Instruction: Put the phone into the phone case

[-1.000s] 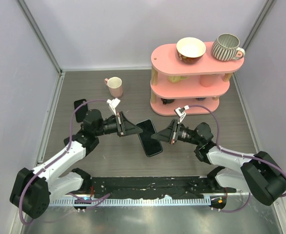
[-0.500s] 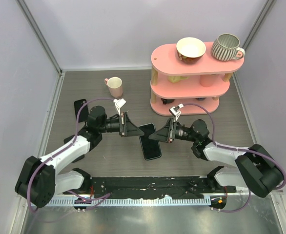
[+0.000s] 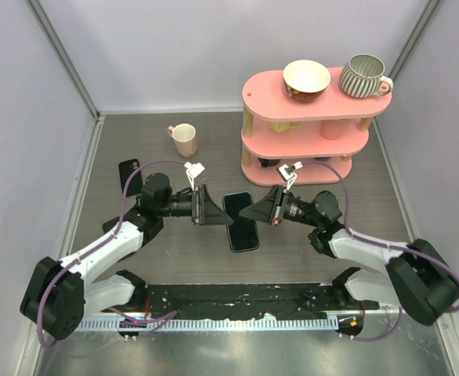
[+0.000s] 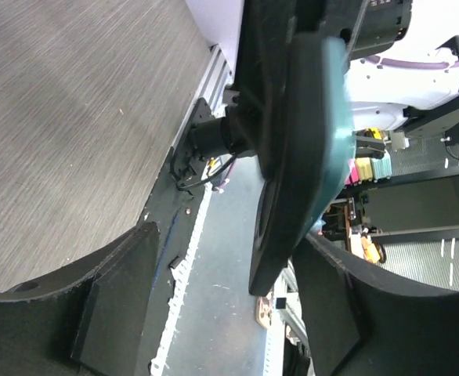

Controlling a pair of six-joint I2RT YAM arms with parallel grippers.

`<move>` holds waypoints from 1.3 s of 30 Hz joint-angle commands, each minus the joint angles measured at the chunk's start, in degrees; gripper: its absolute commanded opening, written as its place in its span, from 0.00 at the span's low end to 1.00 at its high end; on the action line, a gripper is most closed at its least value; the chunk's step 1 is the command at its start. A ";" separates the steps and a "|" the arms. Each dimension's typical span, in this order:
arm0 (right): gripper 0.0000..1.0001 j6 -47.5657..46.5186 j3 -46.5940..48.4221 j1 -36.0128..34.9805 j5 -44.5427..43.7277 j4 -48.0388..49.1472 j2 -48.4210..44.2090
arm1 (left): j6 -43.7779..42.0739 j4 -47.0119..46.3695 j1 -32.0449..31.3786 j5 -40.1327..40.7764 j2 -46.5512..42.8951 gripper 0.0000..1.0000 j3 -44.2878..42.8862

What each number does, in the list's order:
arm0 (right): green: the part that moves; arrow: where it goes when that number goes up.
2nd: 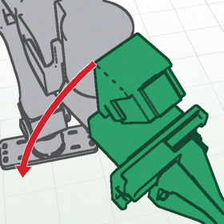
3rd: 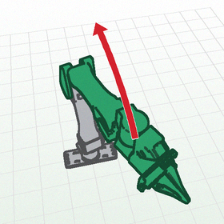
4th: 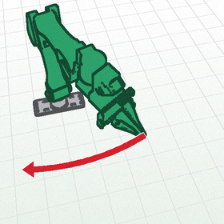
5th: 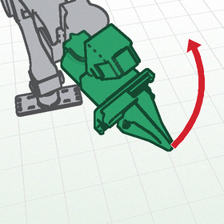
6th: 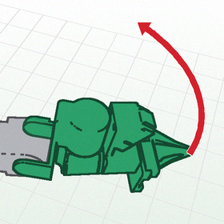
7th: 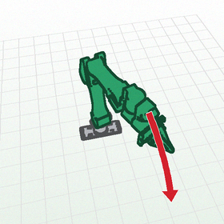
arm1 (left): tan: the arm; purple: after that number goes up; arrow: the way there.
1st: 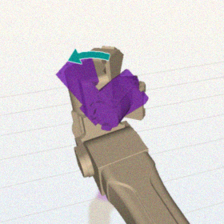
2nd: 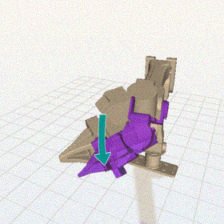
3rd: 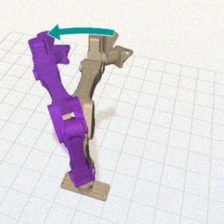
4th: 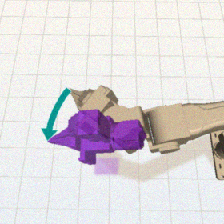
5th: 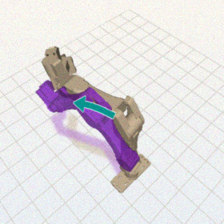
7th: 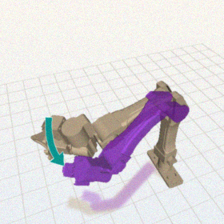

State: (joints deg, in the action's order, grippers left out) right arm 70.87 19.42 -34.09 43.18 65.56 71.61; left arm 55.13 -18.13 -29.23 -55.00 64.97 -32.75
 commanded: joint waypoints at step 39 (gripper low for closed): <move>0.27 -7.51 15.03 -1.51 -8.73 -22.85 -18.09 | -13.47 4.50 -8.12 -3.53 1.65 0.00 -4.78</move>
State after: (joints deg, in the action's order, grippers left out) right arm 60.55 29.19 -35.99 33.61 34.11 55.27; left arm 43.22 -18.48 -37.15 -56.97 65.87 -36.53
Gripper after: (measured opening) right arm 0.437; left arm 0.203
